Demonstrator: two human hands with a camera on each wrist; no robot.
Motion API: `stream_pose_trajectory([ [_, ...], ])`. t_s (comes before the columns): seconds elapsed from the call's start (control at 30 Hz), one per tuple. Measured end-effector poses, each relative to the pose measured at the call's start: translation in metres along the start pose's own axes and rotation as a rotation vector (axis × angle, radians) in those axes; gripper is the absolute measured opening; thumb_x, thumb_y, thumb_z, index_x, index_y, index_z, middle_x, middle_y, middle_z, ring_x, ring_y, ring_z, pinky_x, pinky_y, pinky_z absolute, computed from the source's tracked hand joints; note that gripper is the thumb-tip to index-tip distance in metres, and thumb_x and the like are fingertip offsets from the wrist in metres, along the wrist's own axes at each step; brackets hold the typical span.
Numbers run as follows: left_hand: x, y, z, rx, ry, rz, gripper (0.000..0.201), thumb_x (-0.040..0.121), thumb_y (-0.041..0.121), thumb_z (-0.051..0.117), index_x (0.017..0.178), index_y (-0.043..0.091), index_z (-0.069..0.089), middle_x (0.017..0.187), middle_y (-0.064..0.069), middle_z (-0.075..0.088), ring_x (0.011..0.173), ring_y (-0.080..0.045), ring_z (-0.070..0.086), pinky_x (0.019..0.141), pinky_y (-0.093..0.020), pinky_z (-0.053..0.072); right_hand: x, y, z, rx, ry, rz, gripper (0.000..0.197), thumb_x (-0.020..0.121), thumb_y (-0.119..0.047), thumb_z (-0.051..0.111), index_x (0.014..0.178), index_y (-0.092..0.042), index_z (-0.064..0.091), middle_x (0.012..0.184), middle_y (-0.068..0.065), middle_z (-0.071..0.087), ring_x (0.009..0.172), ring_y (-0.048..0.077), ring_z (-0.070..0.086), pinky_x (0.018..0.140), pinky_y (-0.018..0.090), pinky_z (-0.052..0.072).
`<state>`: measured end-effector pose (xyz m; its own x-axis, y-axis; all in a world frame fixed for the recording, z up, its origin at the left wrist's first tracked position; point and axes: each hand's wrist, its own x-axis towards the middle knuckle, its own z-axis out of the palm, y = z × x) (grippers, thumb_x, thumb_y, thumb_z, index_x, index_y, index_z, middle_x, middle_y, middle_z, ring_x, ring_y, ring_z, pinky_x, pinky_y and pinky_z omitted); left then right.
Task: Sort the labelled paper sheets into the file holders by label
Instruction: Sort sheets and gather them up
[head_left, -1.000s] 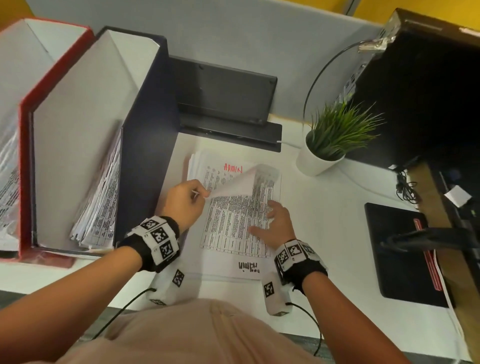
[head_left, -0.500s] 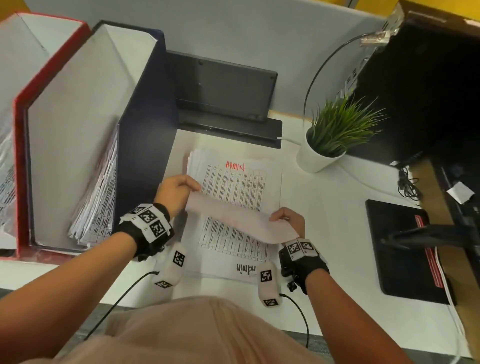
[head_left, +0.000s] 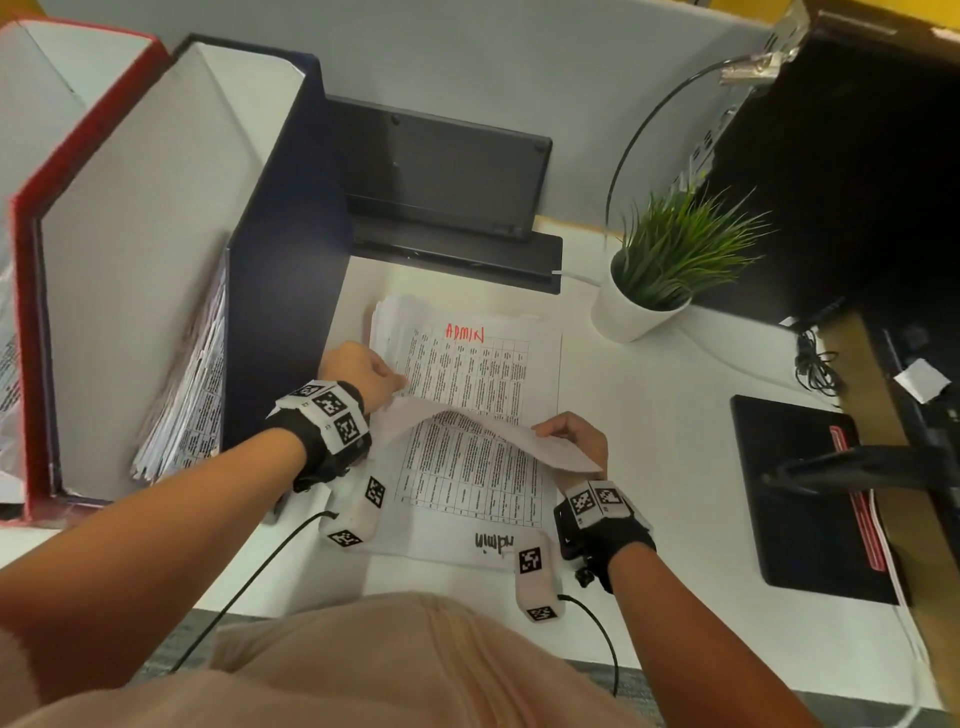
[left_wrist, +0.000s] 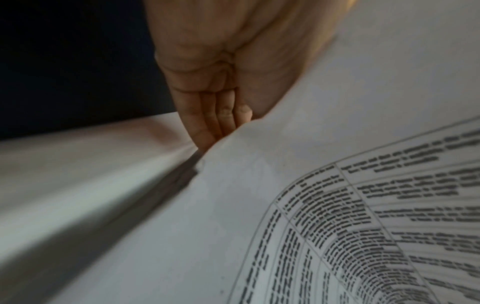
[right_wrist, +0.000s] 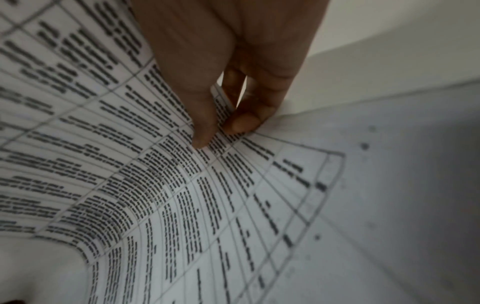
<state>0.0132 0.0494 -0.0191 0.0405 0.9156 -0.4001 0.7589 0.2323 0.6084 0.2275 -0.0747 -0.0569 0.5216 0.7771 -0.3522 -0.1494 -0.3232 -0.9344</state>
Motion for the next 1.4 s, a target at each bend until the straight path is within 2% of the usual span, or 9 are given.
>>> stream_pose_trajectory([
  [0.23, -0.009, 0.001, 0.005, 0.095, 0.039, 0.139, 0.046, 0.089, 0.008, 0.051, 0.044, 0.012, 0.040, 0.046, -0.001, 0.039, 0.043, -0.015, 0.037, 0.043, -0.020, 0.030, 0.000, -0.004, 0.001, 0.004, -0.024, -0.042, 0.040, 0.072, 0.031, 0.048, 0.064, -0.008, 0.055, 0.065, 0.009, 0.048, 0.053, 0.010, 0.051, 0.042, 0.015, 0.045],
  [0.4, -0.019, -0.004, 0.004, 0.118, 0.258, 0.360, 0.014, 0.085, 0.008, 0.061, 0.092, 0.009, 0.073, 0.089, -0.009, 0.070, 0.074, -0.024, 0.065, 0.066, -0.027, 0.051, 0.003, -0.003, 0.000, -0.129, -0.011, -0.045, 0.034, 0.075, 0.021, 0.058, 0.061, -0.010, 0.051, 0.066, 0.006, 0.051, 0.057, 0.008, 0.049, 0.050, 0.011, 0.042],
  [0.67, -0.023, 0.002, 0.007, -0.151, 0.052, 0.359, 0.019, 0.081, -0.006, 0.056, 0.085, 0.013, 0.057, 0.076, 0.008, 0.059, 0.067, -0.007, 0.056, 0.048, -0.005, 0.041, 0.004, -0.002, 0.002, -0.277, 0.048, -0.028, 0.042, 0.063, 0.001, 0.082, 0.061, -0.011, 0.042, 0.063, 0.002, 0.051, 0.063, 0.017, 0.051, 0.044, 0.007, 0.041],
  [0.8, -0.017, 0.000, 0.006, -0.164, 0.038, 0.267, 0.019, 0.082, -0.008, 0.054, 0.099, -0.002, 0.062, 0.095, -0.008, 0.061, 0.088, -0.018, 0.056, 0.064, -0.015, 0.044, -0.002, -0.008, 0.004, -0.108, 0.058, 0.012, 0.059, 0.061, 0.010, 0.079, 0.101, -0.010, 0.040, 0.092, 0.011, 0.061, 0.090, 0.026, 0.060, 0.083, 0.033, 0.054],
  [0.93, -0.022, -0.004, -0.002, -0.248, -0.122, 0.394, 0.037, 0.074, -0.017, 0.063, 0.062, 0.018, 0.069, 0.081, 0.002, 0.058, 0.080, -0.014, 0.056, 0.080, -0.023, 0.049, -0.003, -0.011, 0.000, -0.133, -0.005, -0.013, 0.081, 0.065, 0.013, 0.075, 0.133, -0.013, 0.041, 0.118, 0.009, 0.054, 0.108, 0.024, 0.053, 0.090, 0.042, 0.051],
  [1.07, -0.020, -0.007, 0.001, -0.272, -0.136, 0.293, 0.041, 0.075, -0.020, 0.059, 0.096, 0.014, 0.069, 0.102, -0.013, 0.062, 0.094, -0.019, 0.055, 0.080, -0.028, 0.051, -0.001, -0.016, 0.000, -0.165, -0.090, 0.079, 0.011, 0.077, 0.013, 0.063, 0.081, 0.003, 0.063, 0.075, 0.013, 0.058, 0.062, 0.020, 0.054, 0.052, 0.023, 0.047],
  [1.13, -0.014, -0.008, 0.004, -0.278, 0.004, 0.148, 0.044, 0.081, -0.017, 0.051, 0.114, 0.009, 0.061, 0.111, -0.013, 0.061, 0.096, -0.020, 0.056, 0.069, -0.016, 0.048, 0.002, -0.013, -0.002, 0.026, -0.073, 0.115, 0.035, 0.074, 0.026, 0.049, 0.059, -0.004, 0.060, 0.056, 0.008, 0.054, 0.051, 0.013, 0.052, 0.042, 0.016, 0.043],
  [1.23, -0.004, -0.008, 0.003, -0.339, 0.170, -0.034, 0.022, 0.089, 0.003, 0.054, 0.109, 0.004, 0.062, 0.108, -0.016, 0.064, 0.096, -0.031, 0.062, 0.083, -0.036, 0.052, 0.003, -0.011, -0.006, 0.170, -0.074, 0.233, 0.050, 0.070, 0.024, 0.043, 0.034, -0.009, 0.054, 0.044, 0.002, 0.056, 0.045, 0.013, 0.053, 0.043, 0.015, 0.044],
  [1.4, 0.003, 0.000, -0.006, -0.213, -0.020, -0.227, 0.034, 0.078, 0.037, 0.072, 0.073, 0.004, 0.062, 0.071, -0.006, 0.062, 0.063, -0.021, 0.059, 0.052, -0.026, 0.046, 0.006, -0.013, -0.007, 0.301, -0.085, 0.385, 0.052, 0.073, 0.016, 0.040, 0.027, -0.008, 0.052, 0.041, 0.007, 0.057, 0.036, 0.018, 0.057, 0.037, 0.017, 0.045],
])
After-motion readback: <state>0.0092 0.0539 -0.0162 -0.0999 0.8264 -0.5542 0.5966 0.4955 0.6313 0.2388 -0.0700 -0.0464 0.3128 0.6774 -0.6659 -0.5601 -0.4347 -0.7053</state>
